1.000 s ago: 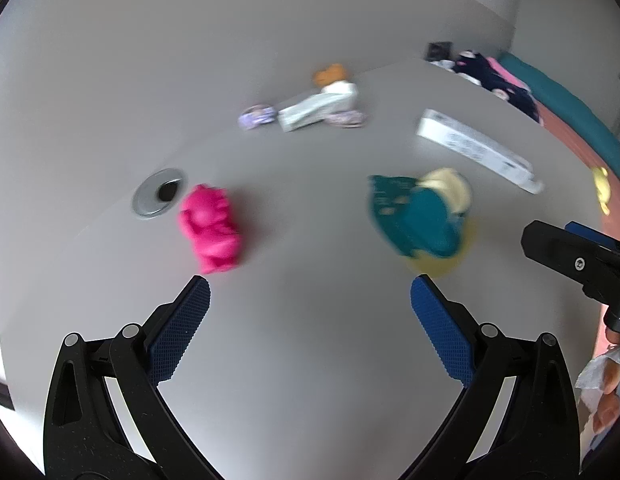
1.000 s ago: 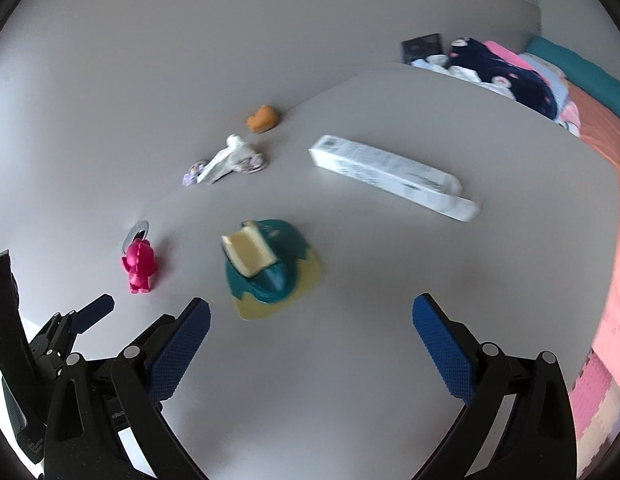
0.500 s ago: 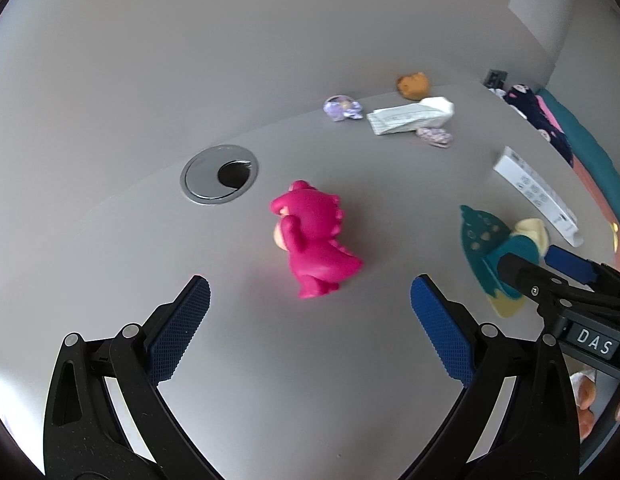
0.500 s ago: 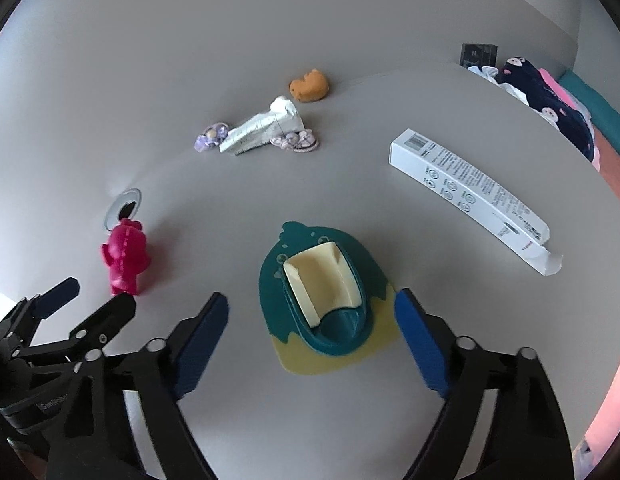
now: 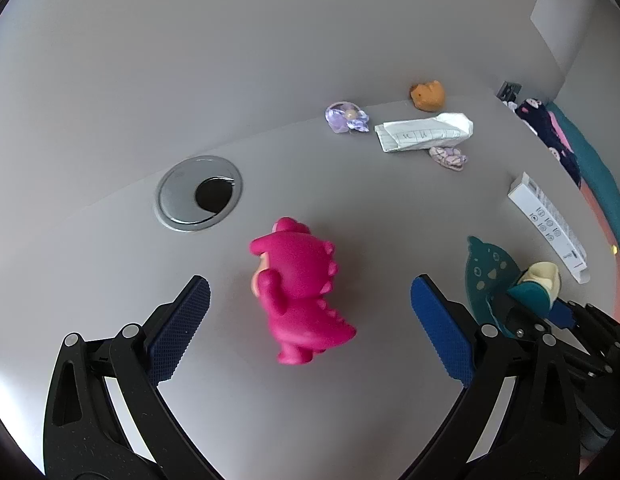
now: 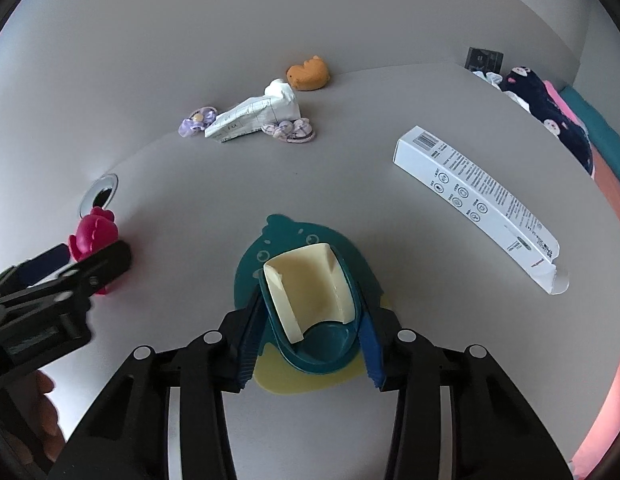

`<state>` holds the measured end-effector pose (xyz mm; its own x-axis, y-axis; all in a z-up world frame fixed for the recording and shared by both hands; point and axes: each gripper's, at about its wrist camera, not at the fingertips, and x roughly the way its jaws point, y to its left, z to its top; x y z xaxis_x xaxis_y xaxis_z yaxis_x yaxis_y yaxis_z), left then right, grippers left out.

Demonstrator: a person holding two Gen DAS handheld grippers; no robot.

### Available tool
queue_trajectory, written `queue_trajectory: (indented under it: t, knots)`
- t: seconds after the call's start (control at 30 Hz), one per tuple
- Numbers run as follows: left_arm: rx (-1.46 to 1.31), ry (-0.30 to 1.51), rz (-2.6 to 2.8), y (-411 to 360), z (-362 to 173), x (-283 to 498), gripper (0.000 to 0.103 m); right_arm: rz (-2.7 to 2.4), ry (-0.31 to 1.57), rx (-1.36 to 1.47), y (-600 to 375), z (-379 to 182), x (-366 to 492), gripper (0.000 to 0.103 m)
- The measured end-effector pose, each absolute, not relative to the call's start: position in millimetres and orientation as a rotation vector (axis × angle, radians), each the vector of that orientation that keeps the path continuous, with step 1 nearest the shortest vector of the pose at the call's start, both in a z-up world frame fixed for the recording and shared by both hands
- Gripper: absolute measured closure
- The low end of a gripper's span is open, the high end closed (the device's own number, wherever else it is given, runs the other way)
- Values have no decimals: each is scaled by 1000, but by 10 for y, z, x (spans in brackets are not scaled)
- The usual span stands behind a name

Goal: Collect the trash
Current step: 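Grasp the teal-and-cream potty toy with the right gripper while the left gripper grasps the pink dinosaur, then carry the potty toy and pink dinosaur to the black bin and open both grippers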

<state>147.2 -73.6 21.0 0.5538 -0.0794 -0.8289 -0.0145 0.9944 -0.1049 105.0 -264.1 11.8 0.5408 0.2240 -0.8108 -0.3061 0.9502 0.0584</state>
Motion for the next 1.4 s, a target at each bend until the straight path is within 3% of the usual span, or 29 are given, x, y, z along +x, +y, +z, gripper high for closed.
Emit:
queue_trajectory:
  t: [0.13, 0.27, 0.33, 0.4, 0.47, 1.4]
  knots:
    - [-84, 987, -35, -778, 153, 1509, 6, 323, 962, -71, -2658, 132, 1079, 59]
    - [-77, 986, -36, -762, 114, 1550, 21, 321, 956, -56, -2666, 137, 1072, 59]
    - [-62, 974, -29, -753, 109, 1553, 30, 323, 954, -44, -2677, 142, 1064, 59]
    - [-42, 961, -21, -751, 119, 1546, 57, 332, 958, -28, -2691, 149, 1051, 59]
    - [-46, 960, -31, -746, 132, 1545, 63, 347, 960, -8, -2714, 172, 1039, 59]
    - [124, 906, -220, -1839, 488, 807, 63, 272, 852, 181, -4162, 737, 310, 61]
